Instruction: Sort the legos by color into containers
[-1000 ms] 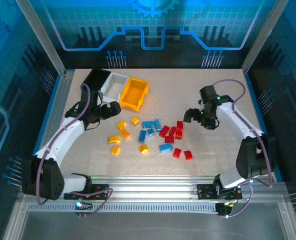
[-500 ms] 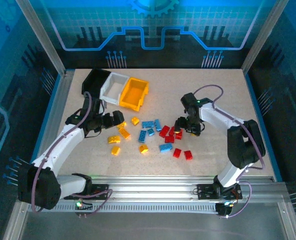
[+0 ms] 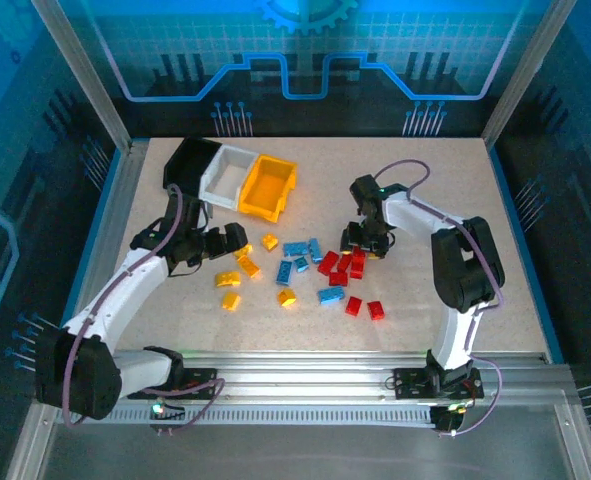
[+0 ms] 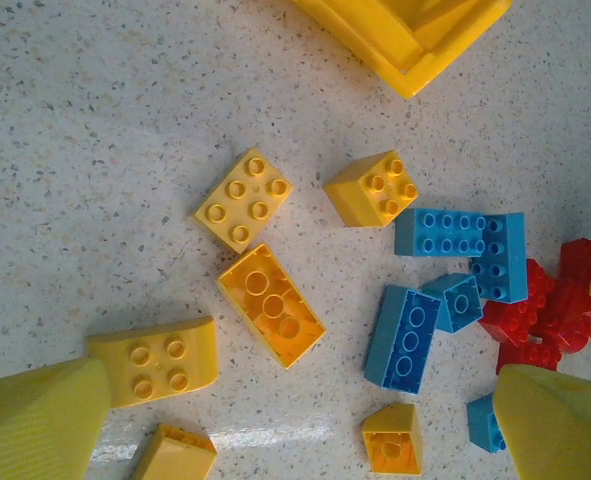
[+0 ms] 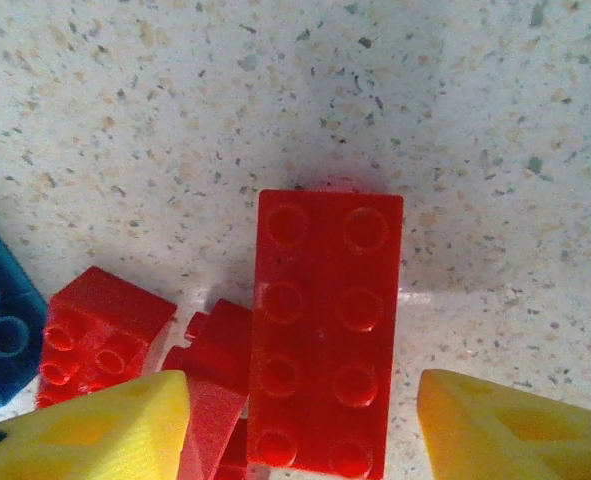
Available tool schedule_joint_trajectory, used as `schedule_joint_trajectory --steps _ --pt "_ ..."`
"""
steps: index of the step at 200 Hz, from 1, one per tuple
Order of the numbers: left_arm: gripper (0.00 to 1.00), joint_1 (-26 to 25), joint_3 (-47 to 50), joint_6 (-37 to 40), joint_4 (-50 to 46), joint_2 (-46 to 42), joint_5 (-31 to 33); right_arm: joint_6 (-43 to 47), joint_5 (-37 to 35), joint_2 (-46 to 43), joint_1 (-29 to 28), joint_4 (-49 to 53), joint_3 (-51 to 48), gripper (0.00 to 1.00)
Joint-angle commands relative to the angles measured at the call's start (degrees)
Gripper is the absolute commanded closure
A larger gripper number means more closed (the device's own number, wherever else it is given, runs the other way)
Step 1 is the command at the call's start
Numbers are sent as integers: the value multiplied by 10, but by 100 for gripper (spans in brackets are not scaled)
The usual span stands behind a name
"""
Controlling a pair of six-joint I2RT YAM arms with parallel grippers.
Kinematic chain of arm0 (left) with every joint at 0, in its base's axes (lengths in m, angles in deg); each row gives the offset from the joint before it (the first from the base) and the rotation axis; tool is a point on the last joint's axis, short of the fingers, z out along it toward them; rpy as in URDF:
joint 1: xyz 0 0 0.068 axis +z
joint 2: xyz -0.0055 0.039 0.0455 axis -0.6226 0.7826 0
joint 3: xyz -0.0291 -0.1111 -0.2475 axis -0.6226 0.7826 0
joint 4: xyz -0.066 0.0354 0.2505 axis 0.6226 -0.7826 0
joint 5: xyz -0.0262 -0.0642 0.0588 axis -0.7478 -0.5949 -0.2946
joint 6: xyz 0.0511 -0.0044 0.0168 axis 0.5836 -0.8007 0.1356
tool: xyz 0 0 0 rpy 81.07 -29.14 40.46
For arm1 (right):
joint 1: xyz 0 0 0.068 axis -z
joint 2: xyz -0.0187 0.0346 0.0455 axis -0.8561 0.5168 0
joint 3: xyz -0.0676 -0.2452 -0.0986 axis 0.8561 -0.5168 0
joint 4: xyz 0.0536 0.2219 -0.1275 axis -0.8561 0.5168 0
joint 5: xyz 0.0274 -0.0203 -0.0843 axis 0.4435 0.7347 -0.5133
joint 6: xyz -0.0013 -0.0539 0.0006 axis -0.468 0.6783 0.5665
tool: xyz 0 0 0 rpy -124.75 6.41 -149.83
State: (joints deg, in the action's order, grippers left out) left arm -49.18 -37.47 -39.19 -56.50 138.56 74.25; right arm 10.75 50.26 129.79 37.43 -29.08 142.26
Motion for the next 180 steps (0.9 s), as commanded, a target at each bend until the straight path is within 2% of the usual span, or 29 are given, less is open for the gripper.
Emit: schedule_joint_trajectory --steps 1,18,74,142,180 --pt "1 -1 -7 0 -11 12 -7 2 5 12 -5 3 8 42" --pt "1 -1 -10 -4 -9 16 -5 3 7 10 -3 -2 5 47" --pt "1 -1 -11 -26 5 29 -10 11 1 -18 10 -4 -7 56" --pt "1 -2 -11 -37 11 27 -17 10 4 -77 36 -10 -37 59" --pt "1 -2 -21 -32 7 22 -24 9 39 -113 48 -26 -48 59"
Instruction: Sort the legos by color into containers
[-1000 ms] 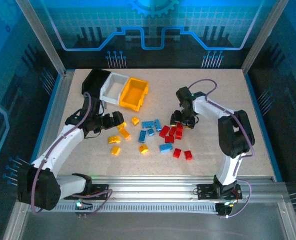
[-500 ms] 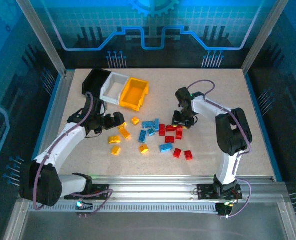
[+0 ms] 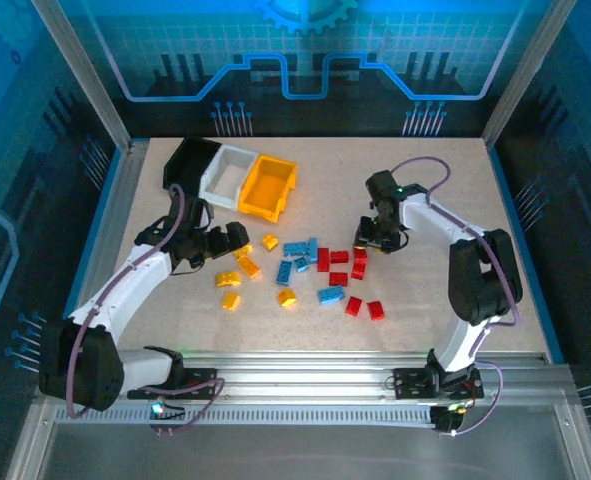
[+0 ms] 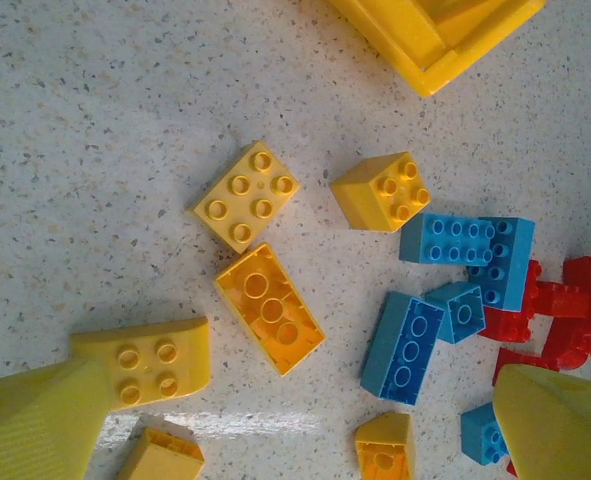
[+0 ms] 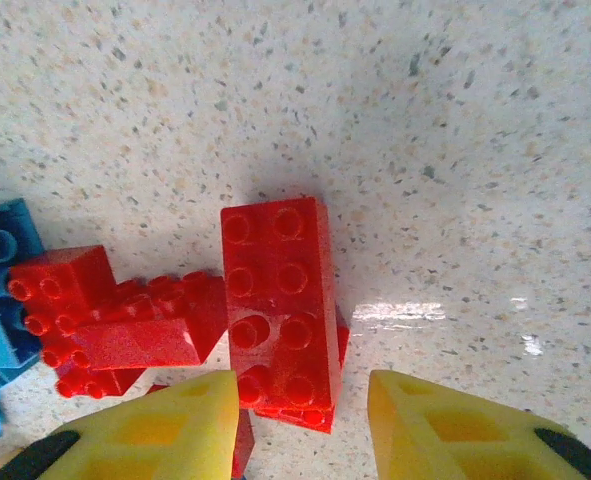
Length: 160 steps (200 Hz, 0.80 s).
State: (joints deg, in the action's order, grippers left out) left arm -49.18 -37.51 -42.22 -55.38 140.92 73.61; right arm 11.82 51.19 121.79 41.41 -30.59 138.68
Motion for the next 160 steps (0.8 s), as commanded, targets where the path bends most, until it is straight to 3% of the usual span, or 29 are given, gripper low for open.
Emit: schedule_joint_trajectory --steps 1,38,85,160 --pt "1 -2 -20 -2 -4 -2 -18 -1 30 -34 9 -11 -12 59" --pt "1 -3 -31 9 -7 0 -15 5 58 -49 9 -18 -13 59" --pt "1 -4 -77 19 0 41 -28 35 63 -10 2 23 -5 42" --pt "1 -8 -119 18 5 98 -45 56 41 54 -18 27 16 43"
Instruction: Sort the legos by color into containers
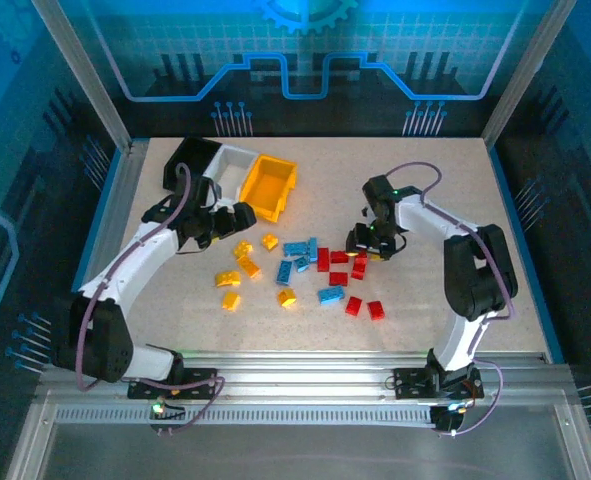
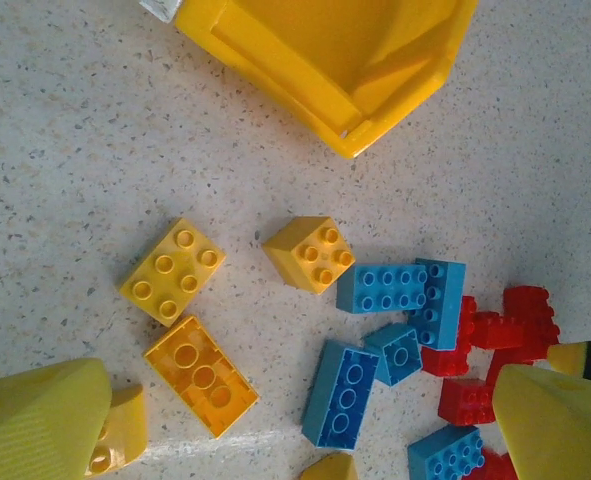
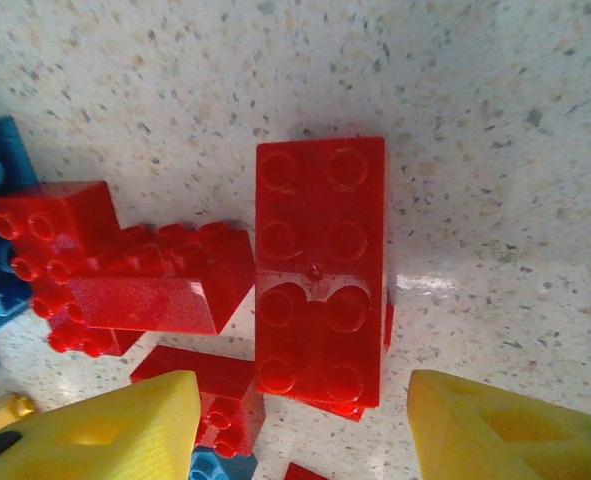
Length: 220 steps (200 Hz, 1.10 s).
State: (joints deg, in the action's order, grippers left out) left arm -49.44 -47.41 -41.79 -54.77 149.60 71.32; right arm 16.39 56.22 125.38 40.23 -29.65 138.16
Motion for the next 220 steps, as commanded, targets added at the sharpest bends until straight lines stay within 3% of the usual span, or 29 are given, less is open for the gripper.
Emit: schedule_joint_trajectory --steps 1,92,157,220 --pt "1 -6 -20 13 -1 11 -21 10 -10 19 -6 18 21 43" --pt "1 -6 -21 16 1 29 -23 18 -46 69 -4 30 56 56" --pt "1 -6 -29 10 13 42 -35 18 -51 44 7 28 50 64" --pt "1 -25 -97 14 39 98 -62 -8 39 -43 65 -10 11 67"
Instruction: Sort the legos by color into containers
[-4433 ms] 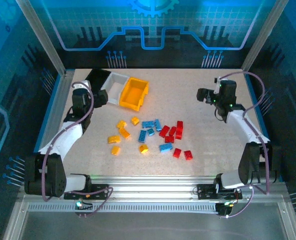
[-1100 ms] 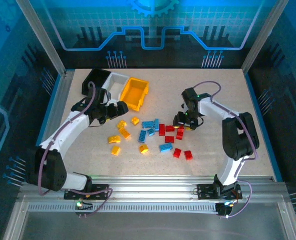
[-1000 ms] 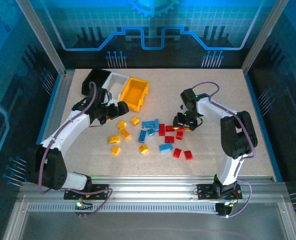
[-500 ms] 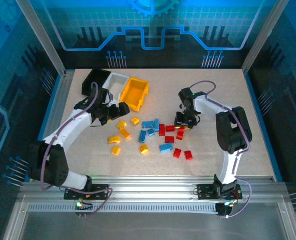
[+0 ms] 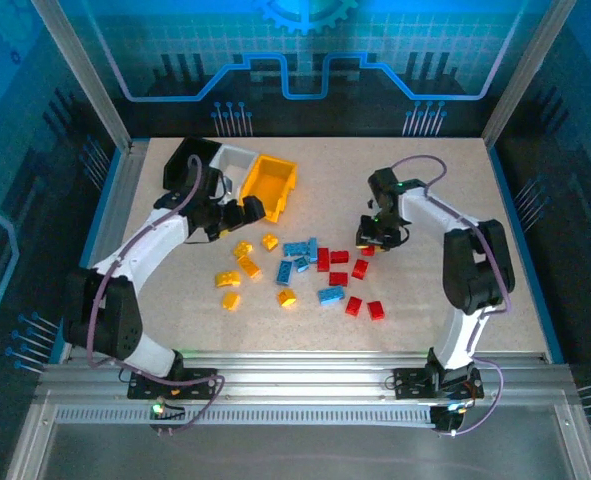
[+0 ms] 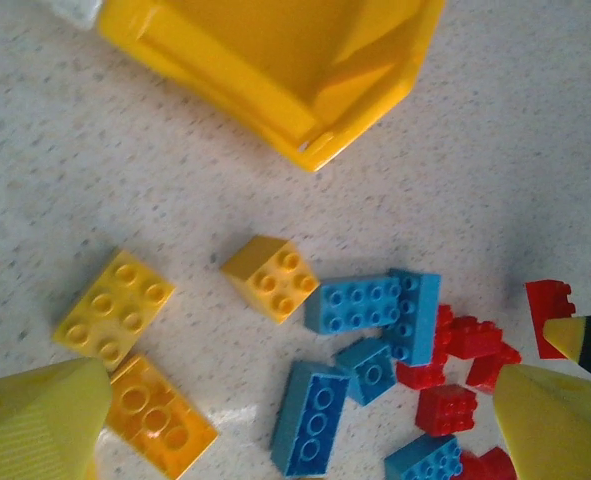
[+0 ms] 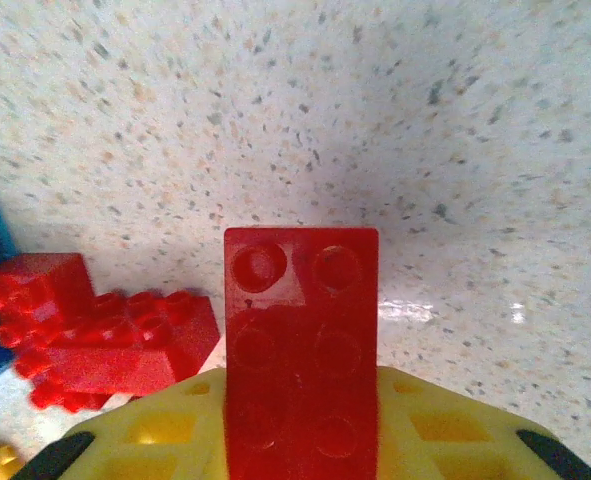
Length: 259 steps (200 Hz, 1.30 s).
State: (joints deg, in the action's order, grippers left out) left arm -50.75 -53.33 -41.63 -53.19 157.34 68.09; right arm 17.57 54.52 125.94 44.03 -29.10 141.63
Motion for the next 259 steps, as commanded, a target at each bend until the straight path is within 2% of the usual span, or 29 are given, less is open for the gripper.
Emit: schedule_joint_trajectory --steps 1,60,113,155,193,259 --pt "1 -13 -39 12 24 22 -30 -20 58 -50 27 -16 -25 67" --pt "1 -32 -156 13 49 150 -44 -44 162 -125 72 -42 -70 67" --pt "1 -48 -282 14 46 287 -45 -49 209 -152 87 -42 -75 68" --pt "1 -60 -389 6 21 377 -53 -48 219 -161 95 -46 -95 67" --pt "1 -97 -475 -1 -9 434 -63 -47 227 -157 115 -58 -107 68" --pt "1 -187 -528 -79 9 480 -75 -31 228 -187 165 -46 -125 68"
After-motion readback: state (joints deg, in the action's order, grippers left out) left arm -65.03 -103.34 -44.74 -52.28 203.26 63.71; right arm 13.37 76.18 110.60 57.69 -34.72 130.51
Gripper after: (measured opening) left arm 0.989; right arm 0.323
